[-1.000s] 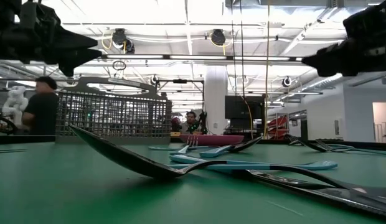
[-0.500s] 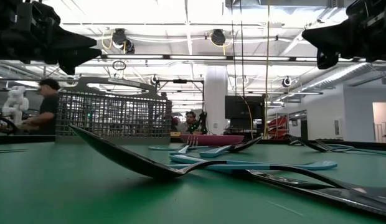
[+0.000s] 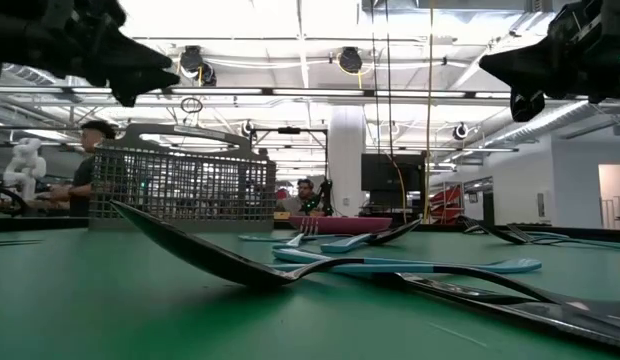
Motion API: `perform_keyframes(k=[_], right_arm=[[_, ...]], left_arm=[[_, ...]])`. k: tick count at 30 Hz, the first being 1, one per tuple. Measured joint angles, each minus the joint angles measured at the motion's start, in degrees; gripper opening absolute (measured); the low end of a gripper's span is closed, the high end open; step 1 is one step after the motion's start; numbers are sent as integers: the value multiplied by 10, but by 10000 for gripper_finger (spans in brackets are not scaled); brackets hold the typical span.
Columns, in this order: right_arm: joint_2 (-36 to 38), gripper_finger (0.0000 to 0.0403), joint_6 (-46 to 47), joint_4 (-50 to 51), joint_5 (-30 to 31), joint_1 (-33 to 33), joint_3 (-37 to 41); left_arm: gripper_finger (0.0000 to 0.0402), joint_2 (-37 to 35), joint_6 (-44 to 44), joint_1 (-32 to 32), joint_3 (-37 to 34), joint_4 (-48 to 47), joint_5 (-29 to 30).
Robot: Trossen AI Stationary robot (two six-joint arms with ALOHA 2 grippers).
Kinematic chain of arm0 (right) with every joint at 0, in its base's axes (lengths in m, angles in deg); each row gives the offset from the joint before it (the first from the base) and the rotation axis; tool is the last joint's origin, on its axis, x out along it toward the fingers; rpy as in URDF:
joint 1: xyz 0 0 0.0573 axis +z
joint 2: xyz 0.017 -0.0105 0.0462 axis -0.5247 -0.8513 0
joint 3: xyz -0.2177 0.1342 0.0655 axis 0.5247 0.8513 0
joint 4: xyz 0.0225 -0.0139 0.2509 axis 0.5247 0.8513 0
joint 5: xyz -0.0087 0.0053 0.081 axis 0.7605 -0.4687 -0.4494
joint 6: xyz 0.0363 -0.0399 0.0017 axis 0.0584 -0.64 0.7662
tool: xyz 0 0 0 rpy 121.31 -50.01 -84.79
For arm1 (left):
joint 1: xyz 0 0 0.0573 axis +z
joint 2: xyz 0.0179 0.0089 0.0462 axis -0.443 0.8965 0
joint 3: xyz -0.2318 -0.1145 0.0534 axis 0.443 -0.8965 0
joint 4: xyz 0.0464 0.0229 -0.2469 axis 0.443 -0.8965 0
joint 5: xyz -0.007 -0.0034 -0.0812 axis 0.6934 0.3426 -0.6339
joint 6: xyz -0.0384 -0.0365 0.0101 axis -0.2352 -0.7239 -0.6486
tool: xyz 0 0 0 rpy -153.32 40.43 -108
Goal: Sort silverware
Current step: Put the blue fork into the gray silverware holder
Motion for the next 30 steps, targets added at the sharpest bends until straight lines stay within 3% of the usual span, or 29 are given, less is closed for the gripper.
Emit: perform_keyframes(k=[7,17,22,26,30], right_arm=[[0,0,1,-3,6,0,0],[-19,5,10,-9,4,0,0],[-43,45,47,-10,-9,1,-17],[-71,82,56,-9,-10,1,-35],[-93,102,56,-9,-10,1,-54]], left_arm=[[192,139,0,-2,82,3,-77],[192,243,11,-2,148,25,-65],[192,320,-74,-2,181,32,-21],[192,422,-103,-3,242,-24,-19],[192,520,-126,-3,351,-163,-11]])
